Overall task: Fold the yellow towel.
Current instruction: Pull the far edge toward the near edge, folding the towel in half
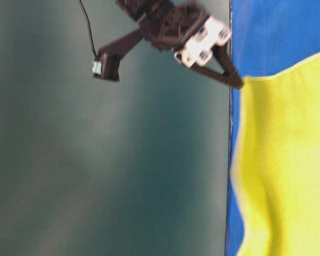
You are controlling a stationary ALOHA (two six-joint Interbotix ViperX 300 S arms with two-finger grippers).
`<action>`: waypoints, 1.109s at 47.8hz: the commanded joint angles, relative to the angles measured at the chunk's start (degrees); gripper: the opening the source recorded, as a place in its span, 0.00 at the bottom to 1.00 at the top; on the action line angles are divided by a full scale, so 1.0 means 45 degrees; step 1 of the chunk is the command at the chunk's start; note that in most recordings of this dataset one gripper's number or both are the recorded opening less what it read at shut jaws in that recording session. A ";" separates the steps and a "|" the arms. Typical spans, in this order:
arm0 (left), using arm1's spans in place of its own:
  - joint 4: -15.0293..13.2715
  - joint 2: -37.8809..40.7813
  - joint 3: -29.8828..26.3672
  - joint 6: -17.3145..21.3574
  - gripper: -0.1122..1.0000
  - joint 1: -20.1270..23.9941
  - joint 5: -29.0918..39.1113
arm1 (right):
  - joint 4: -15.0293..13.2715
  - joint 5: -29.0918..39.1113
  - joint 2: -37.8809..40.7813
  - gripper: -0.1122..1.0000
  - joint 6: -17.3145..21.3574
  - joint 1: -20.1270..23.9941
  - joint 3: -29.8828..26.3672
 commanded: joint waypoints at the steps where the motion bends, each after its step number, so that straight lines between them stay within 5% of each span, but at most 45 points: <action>1: 0.0000 -0.0410 0.0098 -0.0059 0.11 -0.1113 0.0332 | 0.0059 0.0098 -0.0664 0.10 0.0059 0.0801 0.0176; 22: 0.0000 -0.0508 0.0254 -0.2402 0.11 -0.5508 0.0820 | 0.0684 0.0566 -0.0918 0.10 0.1133 0.3574 0.0723; 48: 0.0000 -0.0371 0.0059 -0.2813 0.12 -0.5781 0.0820 | 0.0723 0.0645 -0.0859 0.11 0.1660 0.3828 0.0625; 53: 0.0000 -0.0391 -0.0078 -0.2891 0.30 -0.5820 0.0820 | 0.0742 0.0645 -0.0859 0.11 0.1699 0.3828 0.0605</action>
